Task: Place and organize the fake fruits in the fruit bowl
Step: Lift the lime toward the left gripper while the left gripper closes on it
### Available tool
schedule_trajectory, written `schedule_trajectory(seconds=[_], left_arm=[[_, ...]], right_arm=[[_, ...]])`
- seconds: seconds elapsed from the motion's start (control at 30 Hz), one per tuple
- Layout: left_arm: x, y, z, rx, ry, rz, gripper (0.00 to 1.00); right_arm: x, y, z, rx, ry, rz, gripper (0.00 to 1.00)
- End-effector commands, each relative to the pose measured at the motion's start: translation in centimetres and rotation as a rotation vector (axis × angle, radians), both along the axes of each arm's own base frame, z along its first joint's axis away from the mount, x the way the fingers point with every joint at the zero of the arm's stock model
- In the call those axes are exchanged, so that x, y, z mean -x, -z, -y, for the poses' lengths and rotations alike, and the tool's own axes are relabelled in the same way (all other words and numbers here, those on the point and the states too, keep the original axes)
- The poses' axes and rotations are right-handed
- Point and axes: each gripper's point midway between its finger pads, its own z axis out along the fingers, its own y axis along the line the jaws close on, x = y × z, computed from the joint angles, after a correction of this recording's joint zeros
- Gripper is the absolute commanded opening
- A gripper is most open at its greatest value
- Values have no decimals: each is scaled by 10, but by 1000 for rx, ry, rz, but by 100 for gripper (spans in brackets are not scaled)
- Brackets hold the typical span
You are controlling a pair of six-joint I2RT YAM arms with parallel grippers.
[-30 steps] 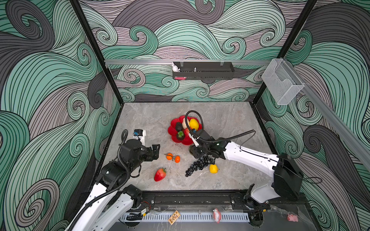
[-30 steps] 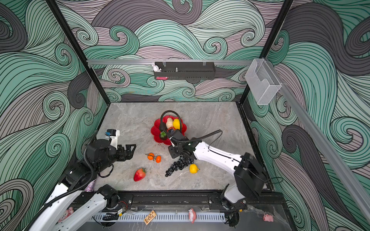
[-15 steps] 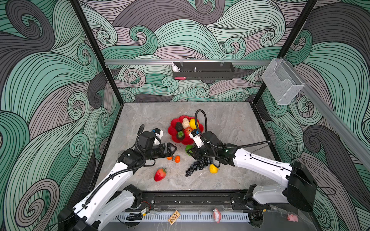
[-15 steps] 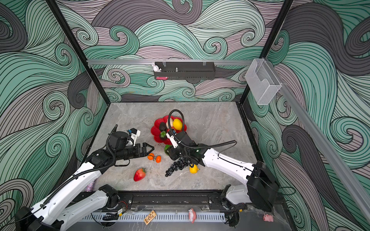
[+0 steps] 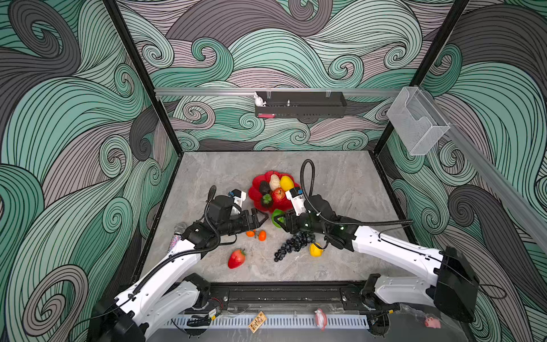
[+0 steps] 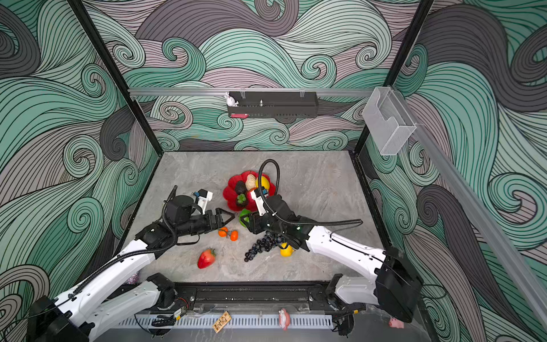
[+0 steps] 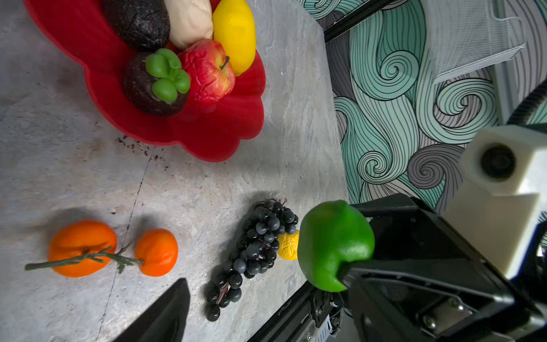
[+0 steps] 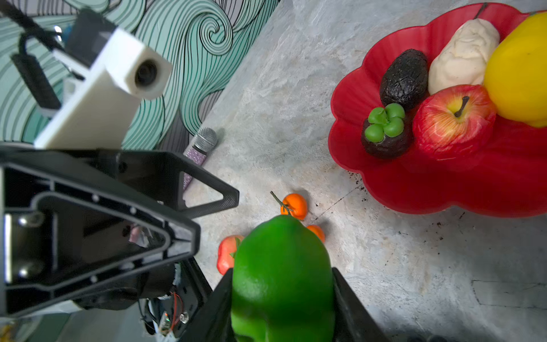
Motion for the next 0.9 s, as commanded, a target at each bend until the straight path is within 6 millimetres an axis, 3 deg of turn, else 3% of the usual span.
schedule_trajectory(seconds=[0.0,0.27,0.37,0.67,0.87], left_arm=[[-2,-12,4,5,3,144,83],[1,-28,23,-88,51,444,82],[-1,-32,32,-114,71,520,81],[-12,-32,58,-164,113,571,80],[-15,-41,64,-142,81,609,77]], right_arm=[[-10,-18,7,-119,126,-60,46],[-17,-27,14,-220,266,-197,48],[-16,-29,10,-277,275,-245,43],[-15,-26,6,-360,309,-337,43],[-14,-19,4,-386,322,-383,43]])
